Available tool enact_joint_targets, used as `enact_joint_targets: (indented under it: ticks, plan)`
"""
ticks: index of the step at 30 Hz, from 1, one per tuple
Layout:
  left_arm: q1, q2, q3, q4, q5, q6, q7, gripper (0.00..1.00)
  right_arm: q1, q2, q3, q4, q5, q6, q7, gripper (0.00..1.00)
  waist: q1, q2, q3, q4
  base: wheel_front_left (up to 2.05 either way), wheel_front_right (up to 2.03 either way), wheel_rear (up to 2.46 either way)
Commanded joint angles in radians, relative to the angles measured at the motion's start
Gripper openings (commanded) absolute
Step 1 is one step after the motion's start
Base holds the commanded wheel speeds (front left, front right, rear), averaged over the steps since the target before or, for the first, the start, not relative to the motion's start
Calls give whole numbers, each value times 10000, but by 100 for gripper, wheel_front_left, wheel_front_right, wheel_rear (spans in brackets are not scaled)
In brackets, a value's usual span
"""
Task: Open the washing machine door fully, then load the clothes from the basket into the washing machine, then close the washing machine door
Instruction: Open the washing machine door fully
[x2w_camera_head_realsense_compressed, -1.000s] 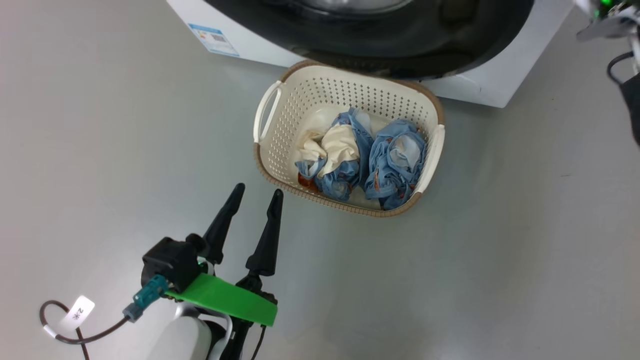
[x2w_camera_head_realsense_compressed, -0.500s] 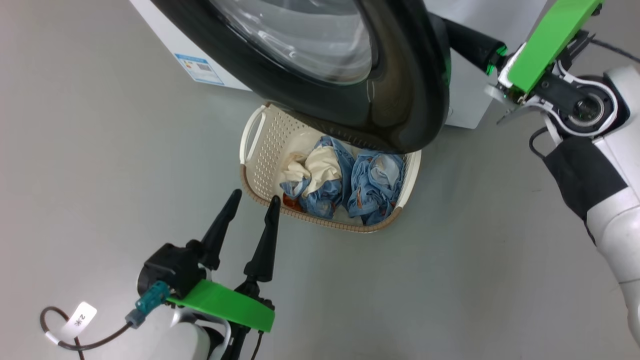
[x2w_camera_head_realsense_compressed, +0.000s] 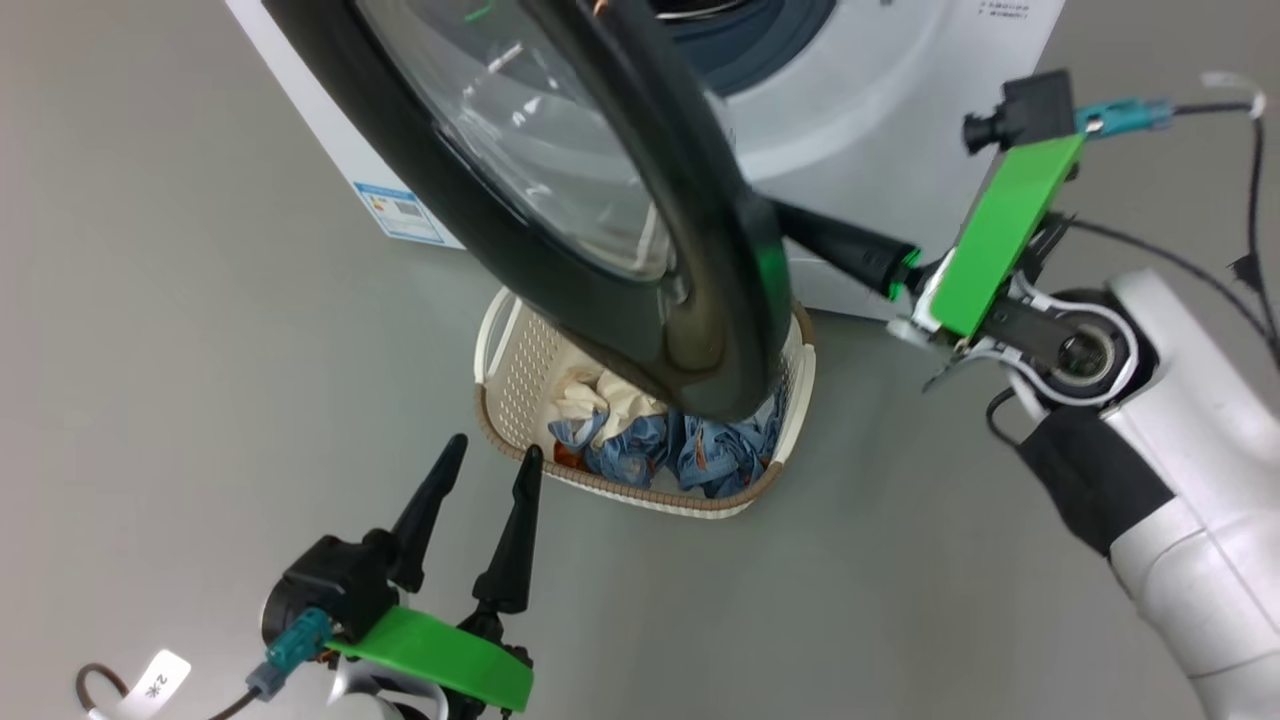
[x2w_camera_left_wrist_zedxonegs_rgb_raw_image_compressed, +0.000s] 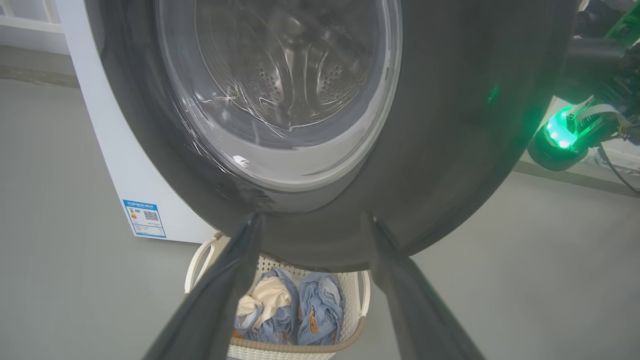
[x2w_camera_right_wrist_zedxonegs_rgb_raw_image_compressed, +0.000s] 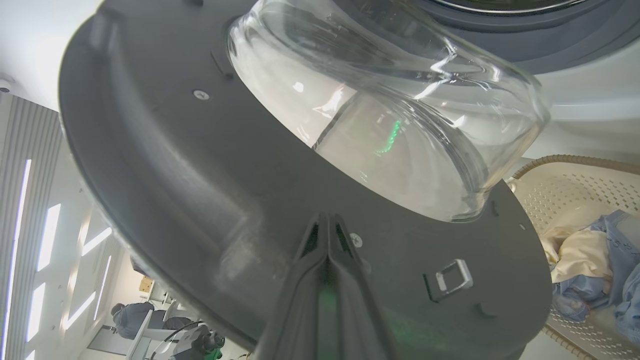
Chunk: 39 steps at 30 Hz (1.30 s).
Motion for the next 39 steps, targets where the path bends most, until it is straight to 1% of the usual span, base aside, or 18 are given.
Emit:
enact_joint_targets:
  ticks: [1, 12, 20, 28, 33, 34, 35, 36, 37, 38, 39]
  plan:
    - [41, 203, 370, -204, 88, -16, -65, 100, 296, 282, 158, -396, 97, 33, 89, 0, -1, 0, -181, -1, 0, 0, 0]
    - [489, 324, 484, -218, 157, -16, -65, 100, 1350, 826, 595, -829, 127, 33, 55, 0, -1, 0, -810, 137, 0, 0, 0]
    - [685, 375, 595, -217, 223, -16, -65, 100, 1670, 1283, 813, -945, 145, 33, 100, 0, -1, 0, -1082, 201, 0, 0, 0]
    - [654, 392, 602, -204, 244, -16, -65, 100, 1677, 1506, 863, -855, 104, 33, 124, 0, -1, 0, -1128, 215, 0, 0, 0]
    - [657, 460, 697, -171, 229, -16, -65, 100, 1809, 1444, 700, -788, 1, 33, -168, 0, -1, 0, -1232, 96, 0, 0, 0]
    - [669, 478, 722, -167, 237, -16, -65, 100, 1861, 1421, 644, -783, -26, 33, -284, 5, -1, 0, -1258, 54, 0, 0, 0]
    - [685, 502, 746, -168, 248, -16, -65, 100, 1925, 1400, 600, -763, -53, 33, -395, 29, -1, 0, -1300, -8, 0, 0, 0]
    - [707, 529, 758, -168, 254, -16, -65, 100, 2001, 1372, 573, -752, -88, 33, -500, 48, -1, 0, -1343, -70, 0, 0, 0]
    - [731, 560, 780, -157, 260, -16, -65, 100, 2095, 1350, 546, -742, -101, 33, -595, 87, -1, 0, -1379, -138, 0, 0, 0]
    - [756, 587, 815, -144, 267, -16, -65, 100, 2193, 1327, 528, -727, -98, 33, -659, 100, -1, 0, -1412, -213, 0, 0, 0]
    - [778, 605, 851, -132, 270, -16, -65, 100, 2288, 1279, 527, -724, -127, 33, -718, 100, -1, 0, -1445, -282, 0, 0, 0]
